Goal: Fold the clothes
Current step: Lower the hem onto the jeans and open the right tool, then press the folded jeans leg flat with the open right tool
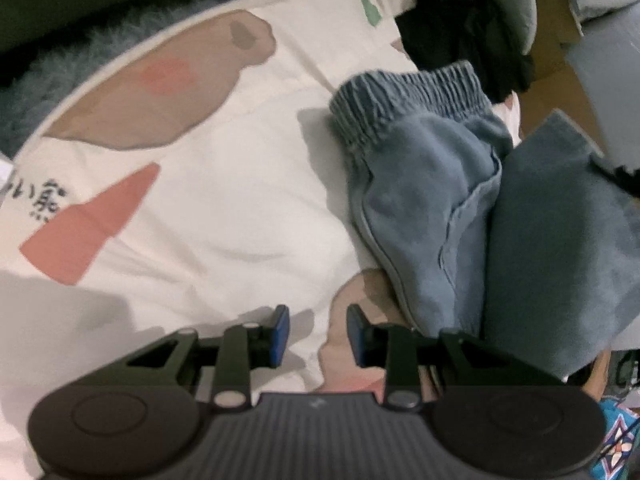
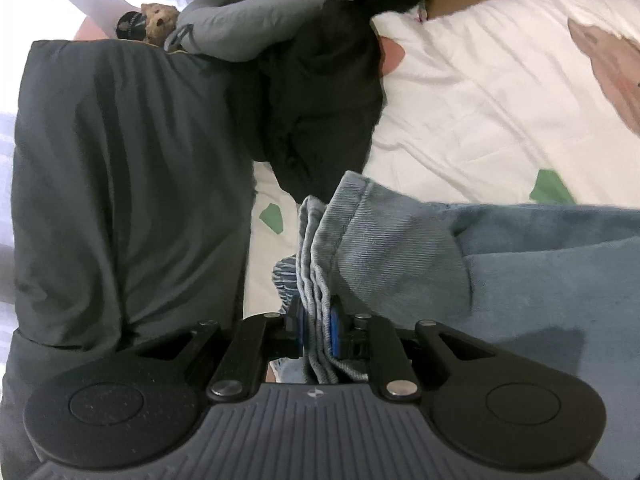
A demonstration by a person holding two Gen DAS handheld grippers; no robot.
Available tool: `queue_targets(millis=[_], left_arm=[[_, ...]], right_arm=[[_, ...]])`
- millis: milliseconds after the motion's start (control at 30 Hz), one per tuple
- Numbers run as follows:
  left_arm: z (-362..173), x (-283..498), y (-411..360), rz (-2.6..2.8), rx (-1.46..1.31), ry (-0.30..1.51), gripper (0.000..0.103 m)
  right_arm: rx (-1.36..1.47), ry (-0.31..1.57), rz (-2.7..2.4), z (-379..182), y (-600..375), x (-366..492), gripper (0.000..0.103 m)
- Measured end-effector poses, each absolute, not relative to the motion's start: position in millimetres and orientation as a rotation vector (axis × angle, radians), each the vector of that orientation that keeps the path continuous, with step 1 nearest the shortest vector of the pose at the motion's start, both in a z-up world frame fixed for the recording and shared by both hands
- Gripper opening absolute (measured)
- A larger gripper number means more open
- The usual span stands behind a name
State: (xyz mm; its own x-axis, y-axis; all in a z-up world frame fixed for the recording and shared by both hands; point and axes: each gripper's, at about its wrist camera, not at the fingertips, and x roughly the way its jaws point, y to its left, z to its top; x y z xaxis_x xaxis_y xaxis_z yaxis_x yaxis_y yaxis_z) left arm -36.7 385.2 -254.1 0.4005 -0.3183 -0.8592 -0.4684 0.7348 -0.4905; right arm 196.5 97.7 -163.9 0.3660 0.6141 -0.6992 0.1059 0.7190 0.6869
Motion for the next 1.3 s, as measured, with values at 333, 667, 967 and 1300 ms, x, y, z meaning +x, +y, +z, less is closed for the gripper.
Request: queue_targets(millis=[333, 667, 967, 1300], left_arm=[[-245.7, -49.7, 405.3, 0.189, -0.774, 1.164, 0.033], [-229.9, -51.8, 421.4, 0.292, -0.744, 1.131, 0.033], [-189.7, -37.7, 425.8, 0.287, -0.7, 1.051, 0.039], [-152.4, 5.3, 412.8, 0.223, -0.596, 0.981, 0.063]], right_arm=[[0.69, 1.23, 0.407, -202.9, 146.0, 195.6, 0.027], [0.638, 1.208, 0.474, -181.0, 140.4, 184.8, 0.058], [0.545, 1.151, 0.504, -151.8, 107.5, 174.1, 0.063], [0.503, 1.147, 0.548, -162.7, 40.8, 152.6, 0.063]])
